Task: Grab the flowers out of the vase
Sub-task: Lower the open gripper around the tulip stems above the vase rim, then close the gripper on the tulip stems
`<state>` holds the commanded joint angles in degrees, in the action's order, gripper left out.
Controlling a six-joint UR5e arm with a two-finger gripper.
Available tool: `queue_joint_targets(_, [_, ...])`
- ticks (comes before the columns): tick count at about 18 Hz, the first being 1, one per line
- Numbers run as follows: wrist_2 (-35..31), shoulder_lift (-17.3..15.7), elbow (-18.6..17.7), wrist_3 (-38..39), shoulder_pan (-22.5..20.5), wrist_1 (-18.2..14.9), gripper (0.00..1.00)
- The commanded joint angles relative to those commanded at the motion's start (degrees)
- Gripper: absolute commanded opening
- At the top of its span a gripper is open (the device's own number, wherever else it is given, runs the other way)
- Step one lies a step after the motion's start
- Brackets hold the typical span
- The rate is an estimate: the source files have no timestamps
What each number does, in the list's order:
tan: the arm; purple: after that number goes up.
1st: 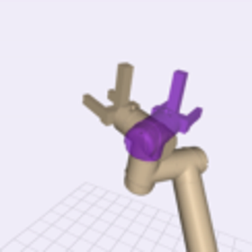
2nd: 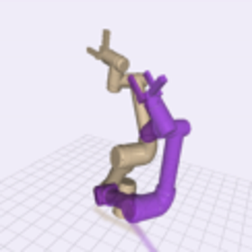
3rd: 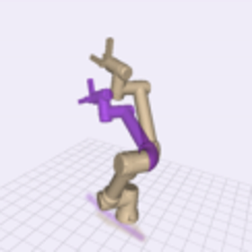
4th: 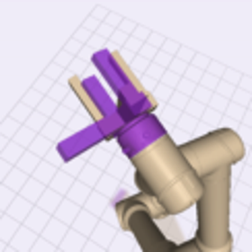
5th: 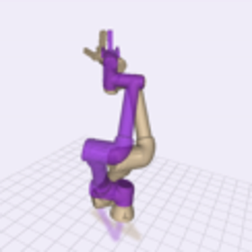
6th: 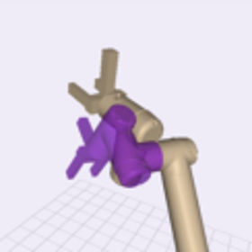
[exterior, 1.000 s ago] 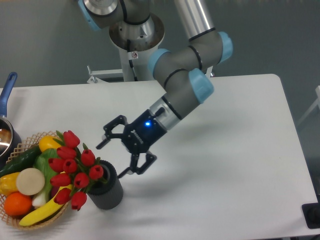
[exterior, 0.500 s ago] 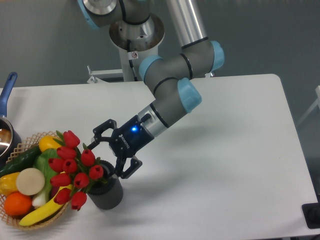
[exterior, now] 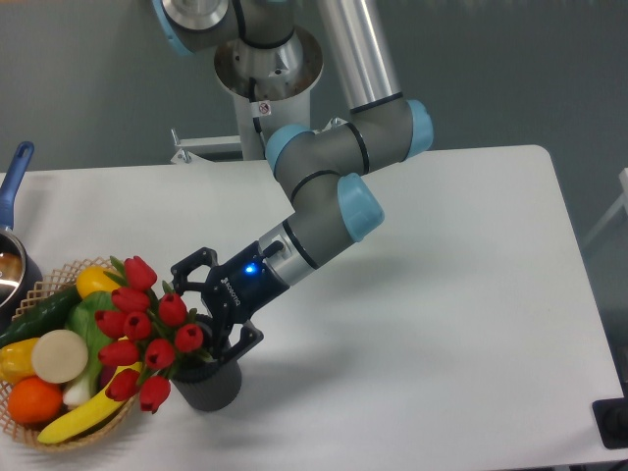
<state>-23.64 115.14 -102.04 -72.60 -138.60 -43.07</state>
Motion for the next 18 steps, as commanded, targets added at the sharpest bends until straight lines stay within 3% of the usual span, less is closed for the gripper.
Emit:
queue_joint_targets(2, [0.00,-0.09,0.35,0.00,-0.17,0.00,0.15])
queue_joint_targets(5, [0.00,-0.26,0.44,0.00,-0.26,0.00,0.06])
queue_joint_targets(18, [2.28,-1.41,-0.17,0.53,-0.88,0.00,0.06])
